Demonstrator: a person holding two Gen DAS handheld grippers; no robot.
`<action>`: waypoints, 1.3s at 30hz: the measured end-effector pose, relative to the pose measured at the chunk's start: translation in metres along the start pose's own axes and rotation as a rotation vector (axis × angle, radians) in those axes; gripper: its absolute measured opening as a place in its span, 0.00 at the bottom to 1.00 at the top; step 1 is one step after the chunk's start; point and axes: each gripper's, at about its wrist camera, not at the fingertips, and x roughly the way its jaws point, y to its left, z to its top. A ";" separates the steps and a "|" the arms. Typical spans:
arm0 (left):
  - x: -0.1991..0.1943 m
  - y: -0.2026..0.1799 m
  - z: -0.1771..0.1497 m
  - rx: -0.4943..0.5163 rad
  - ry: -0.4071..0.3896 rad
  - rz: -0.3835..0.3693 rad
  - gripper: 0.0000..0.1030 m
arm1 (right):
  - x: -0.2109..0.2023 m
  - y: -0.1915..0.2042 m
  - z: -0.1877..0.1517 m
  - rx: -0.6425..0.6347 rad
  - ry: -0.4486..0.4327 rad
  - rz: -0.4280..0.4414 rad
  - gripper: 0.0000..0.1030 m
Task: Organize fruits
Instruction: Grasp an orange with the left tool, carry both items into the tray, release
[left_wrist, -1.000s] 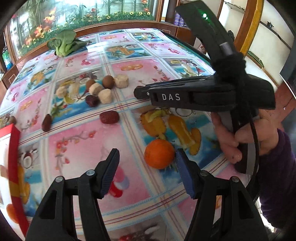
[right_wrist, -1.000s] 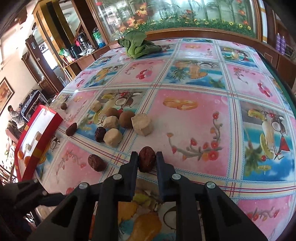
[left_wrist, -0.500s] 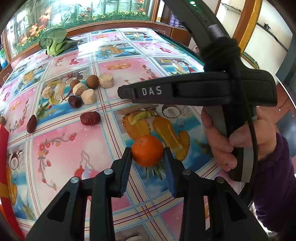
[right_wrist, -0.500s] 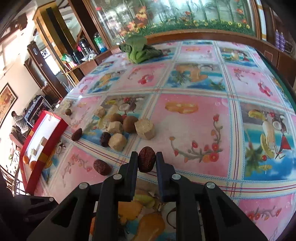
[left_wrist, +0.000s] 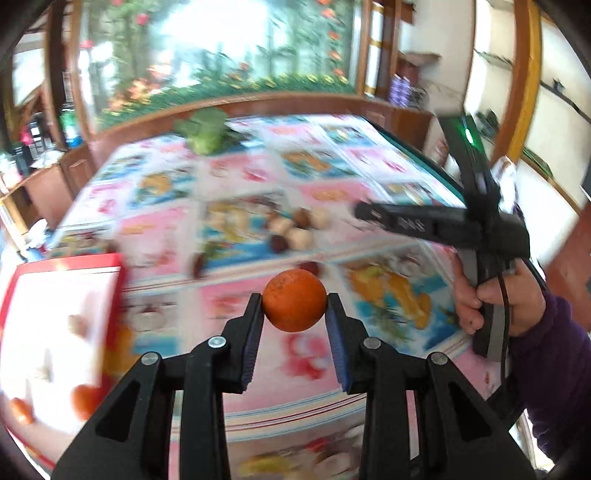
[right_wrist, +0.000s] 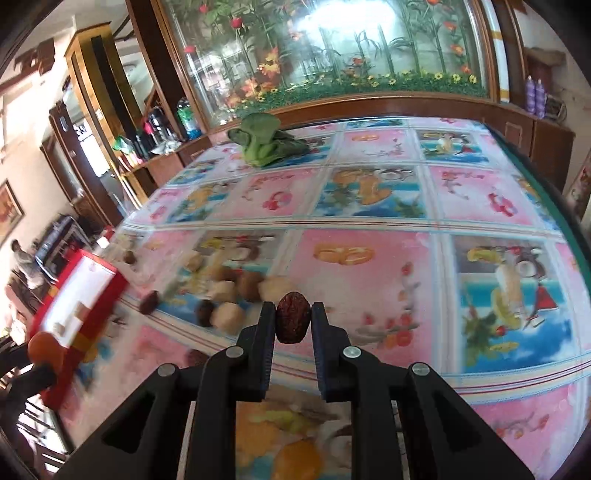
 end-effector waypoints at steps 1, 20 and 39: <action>-0.007 0.011 -0.001 -0.015 -0.011 0.022 0.35 | 0.001 0.015 0.001 -0.014 -0.006 0.021 0.17; -0.055 0.277 -0.069 -0.422 0.050 0.490 0.35 | 0.159 0.338 -0.002 -0.386 0.298 0.239 0.17; -0.059 0.297 -0.084 -0.454 0.102 0.511 0.63 | 0.116 0.320 0.008 -0.299 0.243 0.231 0.40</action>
